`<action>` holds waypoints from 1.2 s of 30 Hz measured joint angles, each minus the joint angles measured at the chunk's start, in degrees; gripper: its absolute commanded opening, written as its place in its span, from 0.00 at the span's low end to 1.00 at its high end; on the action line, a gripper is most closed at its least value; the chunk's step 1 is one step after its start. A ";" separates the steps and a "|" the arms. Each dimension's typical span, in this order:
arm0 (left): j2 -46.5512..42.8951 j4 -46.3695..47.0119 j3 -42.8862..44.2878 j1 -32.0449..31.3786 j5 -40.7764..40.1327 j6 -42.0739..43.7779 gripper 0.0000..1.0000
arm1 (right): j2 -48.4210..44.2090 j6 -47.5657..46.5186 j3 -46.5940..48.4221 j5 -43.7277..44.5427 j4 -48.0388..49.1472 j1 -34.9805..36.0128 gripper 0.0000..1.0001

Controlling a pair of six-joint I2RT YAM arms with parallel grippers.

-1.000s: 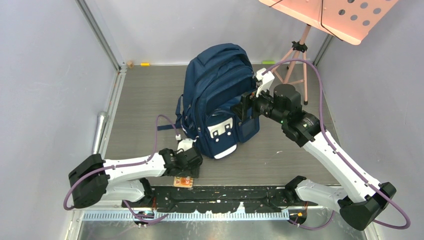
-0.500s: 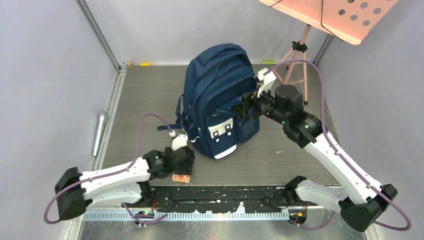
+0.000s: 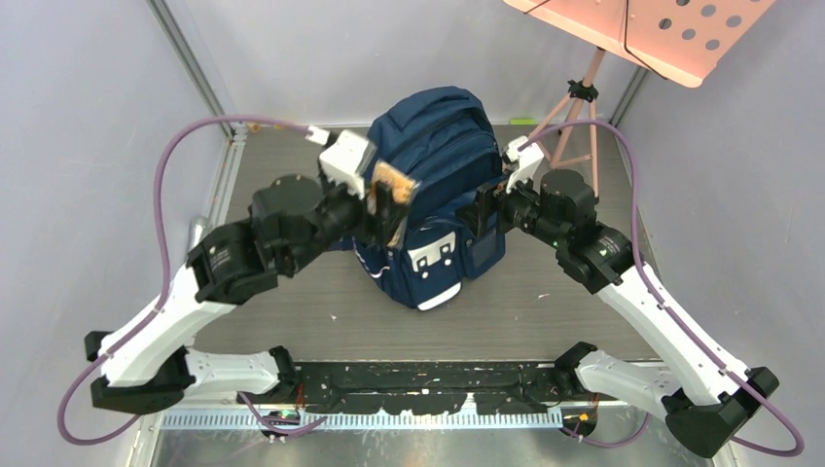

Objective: Pack the student bag
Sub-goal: Pick up the stationery from the center of the board, then place the stationery in the student bag.

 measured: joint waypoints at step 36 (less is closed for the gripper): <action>23.67 35.17 -2.40 2.23 -5.99 7.26 0.75 | -5.29 -1.05 0.37 6.84 -5.33 -0.13 0.79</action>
